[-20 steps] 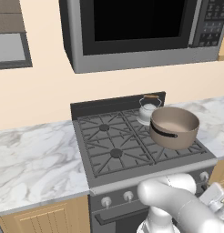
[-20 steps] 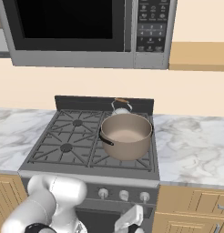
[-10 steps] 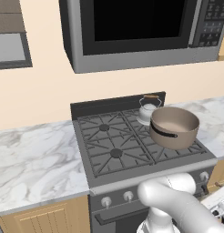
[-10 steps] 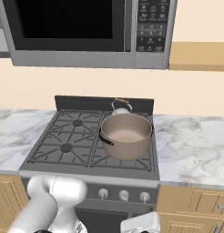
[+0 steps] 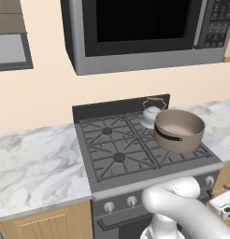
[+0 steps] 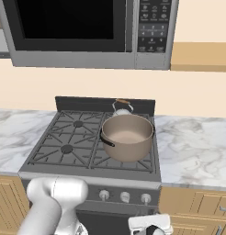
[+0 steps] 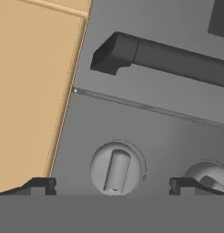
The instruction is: Pick the kettle from the cabinet and place it on a stove burner. Then pick the pot from the counter and place it on another stove burner. Finally, turn both burners on.
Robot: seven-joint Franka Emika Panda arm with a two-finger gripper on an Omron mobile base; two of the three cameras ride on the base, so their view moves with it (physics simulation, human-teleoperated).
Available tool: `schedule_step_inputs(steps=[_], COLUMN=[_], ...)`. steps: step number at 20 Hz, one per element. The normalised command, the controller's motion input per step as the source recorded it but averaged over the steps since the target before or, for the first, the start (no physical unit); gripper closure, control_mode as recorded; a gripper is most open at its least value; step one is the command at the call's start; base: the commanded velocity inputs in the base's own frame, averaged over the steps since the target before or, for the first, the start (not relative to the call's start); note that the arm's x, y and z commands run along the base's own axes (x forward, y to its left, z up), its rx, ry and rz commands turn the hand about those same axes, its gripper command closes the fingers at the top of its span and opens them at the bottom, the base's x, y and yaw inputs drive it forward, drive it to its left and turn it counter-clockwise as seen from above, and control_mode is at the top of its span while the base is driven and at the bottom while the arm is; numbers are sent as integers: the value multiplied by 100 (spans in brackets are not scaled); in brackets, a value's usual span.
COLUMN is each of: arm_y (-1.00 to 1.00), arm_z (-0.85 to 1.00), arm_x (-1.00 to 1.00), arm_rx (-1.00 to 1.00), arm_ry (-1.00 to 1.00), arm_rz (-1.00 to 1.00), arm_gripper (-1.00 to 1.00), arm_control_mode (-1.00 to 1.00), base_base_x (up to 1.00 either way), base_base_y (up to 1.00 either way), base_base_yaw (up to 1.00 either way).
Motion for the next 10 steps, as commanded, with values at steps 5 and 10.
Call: schedule_step_inputs(steps=[5,10], arm_y=[0,1], arm_z=[-9,-7], arm_x=[17,0], arm_rx=[18,8], arm_ry=[14,5], arm_rz=[1,1], arm_gripper=[-100,-100], arm_control_mode=[-100,-100], base_base_x=[0,0], base_base_y=[0,0], base_base_yaw=[0,0])
